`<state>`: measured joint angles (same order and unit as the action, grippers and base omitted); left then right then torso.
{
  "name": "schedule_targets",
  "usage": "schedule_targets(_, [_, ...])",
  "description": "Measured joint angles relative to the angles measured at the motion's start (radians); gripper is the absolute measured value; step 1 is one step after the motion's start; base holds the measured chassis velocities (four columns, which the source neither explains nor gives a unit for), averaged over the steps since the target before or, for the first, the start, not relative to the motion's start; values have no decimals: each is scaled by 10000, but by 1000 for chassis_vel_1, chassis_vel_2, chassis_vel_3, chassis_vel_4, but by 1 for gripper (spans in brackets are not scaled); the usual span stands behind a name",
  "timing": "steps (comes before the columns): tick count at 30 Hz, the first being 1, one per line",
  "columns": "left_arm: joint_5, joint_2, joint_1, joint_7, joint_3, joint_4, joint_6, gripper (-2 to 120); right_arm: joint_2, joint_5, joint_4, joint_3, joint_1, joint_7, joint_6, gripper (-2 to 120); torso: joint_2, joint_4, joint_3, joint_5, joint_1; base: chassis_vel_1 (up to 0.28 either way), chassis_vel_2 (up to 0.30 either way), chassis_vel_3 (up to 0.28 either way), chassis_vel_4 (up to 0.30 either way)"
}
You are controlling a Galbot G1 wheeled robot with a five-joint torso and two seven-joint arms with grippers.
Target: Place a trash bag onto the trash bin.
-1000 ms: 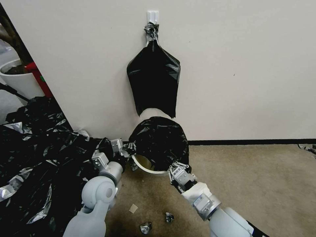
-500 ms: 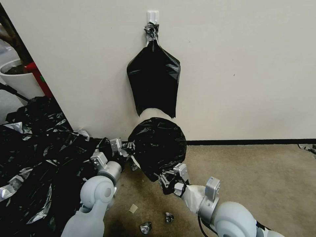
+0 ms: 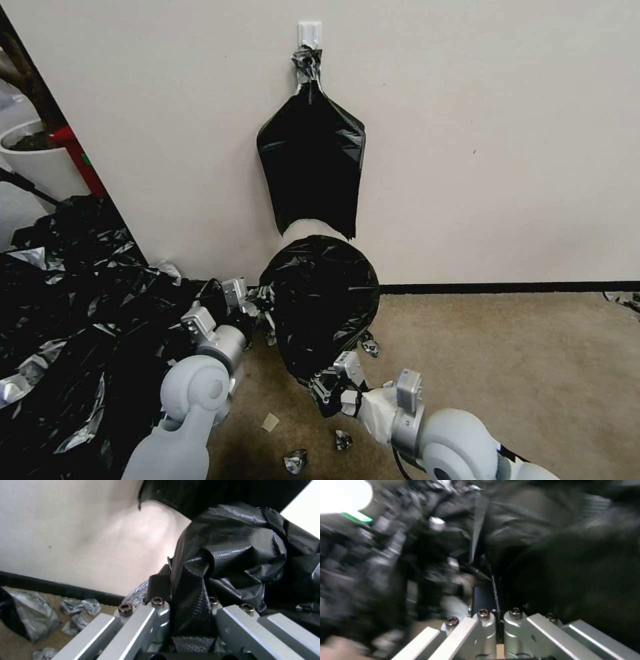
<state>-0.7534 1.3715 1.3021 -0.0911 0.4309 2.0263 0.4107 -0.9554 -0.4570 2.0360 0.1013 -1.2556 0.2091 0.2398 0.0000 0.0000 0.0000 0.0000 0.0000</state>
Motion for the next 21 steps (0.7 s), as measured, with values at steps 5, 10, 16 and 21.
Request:
schedule_targets(5, [-91, -53, 82, 151, 22, 153, 166, 5, -228, 2256, -1127, -303, 170, -459, -520, 0, -1, 1, 0, 0, 0, 0, 0, 0, 0])
schedule_targets(10, [-91, -128, 122, 424, 88, 189, 322, 5, -404, 5138, -1948, -937, 222, -831, -1479, 0, 0, -1, 0, 0, 0, 0, 0, 0, 0])
schedule_targets(16, [-55, -94, 130, 479, 69, 189, 328, 5, -477, 5730, -2230, -1118, 191, -862, -1859, 0, 0, 0, 0, 2, 0, 0, 0, 0, 0])
schedule_targets(21, [106, 60, 81, 348, -76, -8, -1, 5, -431, 4906, -2191, -836, 87, -963, -2096, 0, -1, 0, -1, 1, 0, 0, 0, 0, 0])
